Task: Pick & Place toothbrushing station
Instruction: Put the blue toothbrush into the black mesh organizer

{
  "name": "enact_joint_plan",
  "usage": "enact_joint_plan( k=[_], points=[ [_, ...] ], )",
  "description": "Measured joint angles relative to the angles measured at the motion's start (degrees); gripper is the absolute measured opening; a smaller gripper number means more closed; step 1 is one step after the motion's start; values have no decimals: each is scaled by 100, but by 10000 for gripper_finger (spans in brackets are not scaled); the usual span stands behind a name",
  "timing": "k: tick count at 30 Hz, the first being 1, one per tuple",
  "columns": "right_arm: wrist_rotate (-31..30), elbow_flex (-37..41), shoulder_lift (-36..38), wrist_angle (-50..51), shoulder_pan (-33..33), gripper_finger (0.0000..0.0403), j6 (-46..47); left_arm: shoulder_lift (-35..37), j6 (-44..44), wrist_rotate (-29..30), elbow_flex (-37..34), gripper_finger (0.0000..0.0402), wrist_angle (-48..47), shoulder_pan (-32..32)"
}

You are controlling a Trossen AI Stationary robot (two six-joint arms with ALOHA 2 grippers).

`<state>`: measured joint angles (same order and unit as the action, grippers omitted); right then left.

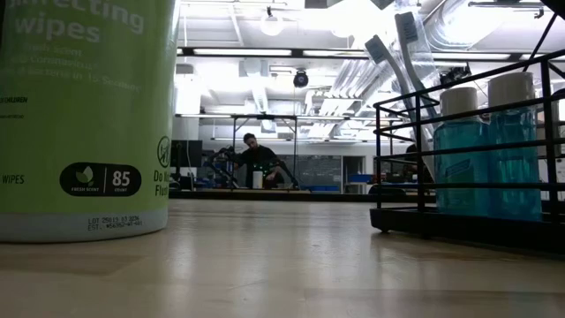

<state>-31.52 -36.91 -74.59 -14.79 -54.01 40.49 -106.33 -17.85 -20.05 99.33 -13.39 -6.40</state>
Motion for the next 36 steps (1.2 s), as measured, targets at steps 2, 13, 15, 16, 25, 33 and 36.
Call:
enact_joint_plan(
  k=[2,13,15,16,25,33,36],
  points=[
    [-2,0,0,-2,1,113,1,69,23,-38,0,126,-58,29],
    [-8,2,0,-4,1,113,24,450,38,-496,9,126,-477,227],
    [-8,2,0,-15,1,113,25,467,36,-504,7,126,-559,287],
    [-12,2,0,-20,1,113,24,476,38,-527,7,126,-679,328],
    [-286,2,0,-49,1,113,24,492,74,-1137,7,93,-1623,744],
    [-460,1,-2,-47,18,113,-4,492,271,-2100,4,80,-2059,1045],
    [-459,1,-2,-48,59,113,-2,492,715,-2334,4,80,-2041,1111]
  ],
)
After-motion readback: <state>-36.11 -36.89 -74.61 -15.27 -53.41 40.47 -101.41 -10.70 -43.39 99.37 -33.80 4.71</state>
